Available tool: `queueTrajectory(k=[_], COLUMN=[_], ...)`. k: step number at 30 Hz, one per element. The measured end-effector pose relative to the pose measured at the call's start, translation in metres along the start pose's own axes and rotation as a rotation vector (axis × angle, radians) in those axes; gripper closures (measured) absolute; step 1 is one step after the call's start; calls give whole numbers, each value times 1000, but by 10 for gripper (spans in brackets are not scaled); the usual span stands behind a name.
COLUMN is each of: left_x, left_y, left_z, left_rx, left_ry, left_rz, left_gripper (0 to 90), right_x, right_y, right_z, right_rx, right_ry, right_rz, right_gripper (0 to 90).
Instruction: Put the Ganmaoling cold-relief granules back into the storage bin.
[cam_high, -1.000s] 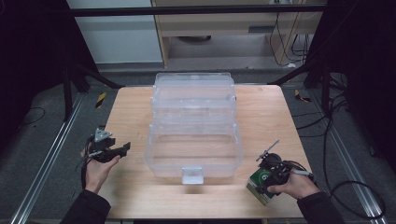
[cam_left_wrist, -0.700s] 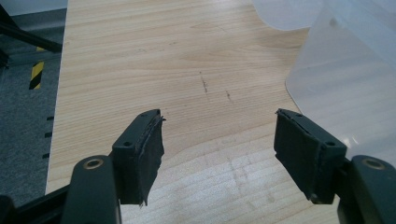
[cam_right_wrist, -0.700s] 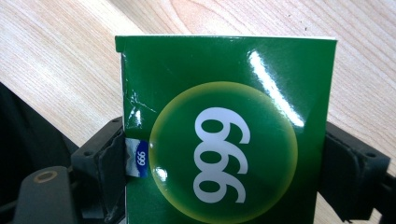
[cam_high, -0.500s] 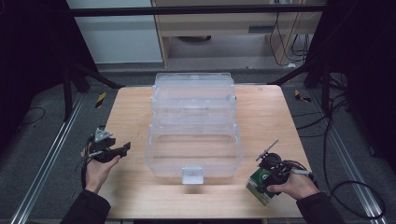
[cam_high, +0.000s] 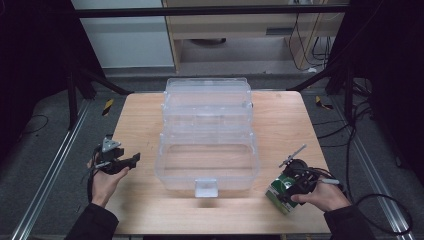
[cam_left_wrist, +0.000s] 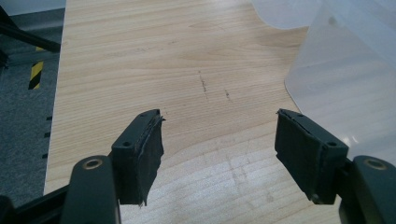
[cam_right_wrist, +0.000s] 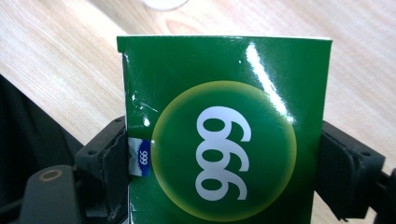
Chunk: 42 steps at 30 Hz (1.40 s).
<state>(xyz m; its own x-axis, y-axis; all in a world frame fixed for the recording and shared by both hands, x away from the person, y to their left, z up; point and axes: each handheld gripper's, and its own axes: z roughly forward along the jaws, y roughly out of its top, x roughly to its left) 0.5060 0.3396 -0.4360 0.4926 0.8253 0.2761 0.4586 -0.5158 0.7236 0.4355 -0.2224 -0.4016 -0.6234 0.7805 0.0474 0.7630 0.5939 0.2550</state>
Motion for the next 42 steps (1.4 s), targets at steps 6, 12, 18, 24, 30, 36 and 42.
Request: queueTrajectory(k=[6,12,18,24,30,36,42], left_x=[-1,-2,-2,-2,-2,-3,-3], left_y=[0,0,0,0,0,0,0], left_z=[2,2,3,4,5,5,5], left_rx=[3,9,11,16,17,20,20], left_ry=[-6,-10,-14,-18,-20,-24,-24], left_rz=[-1,0,8,6,13,10,4], left_gripper=[313,313,313,312,312,311,312], right_x=[-3,-7,-9,-9,-11,-12,-12], right_y=[3,7,14,22,33,48,61], right_z=[-14,-29,-42,-52,-66,-76,-83], right_rx=[-39,-69,-84,-93,-101,-105,-114], right_ry=[-12,-30,-38,-31,-40,-44,-28], right_rz=[-5,-14,-46,-68,-108,-133,-171], right_gripper=[171,171,170,171,171,171,171])
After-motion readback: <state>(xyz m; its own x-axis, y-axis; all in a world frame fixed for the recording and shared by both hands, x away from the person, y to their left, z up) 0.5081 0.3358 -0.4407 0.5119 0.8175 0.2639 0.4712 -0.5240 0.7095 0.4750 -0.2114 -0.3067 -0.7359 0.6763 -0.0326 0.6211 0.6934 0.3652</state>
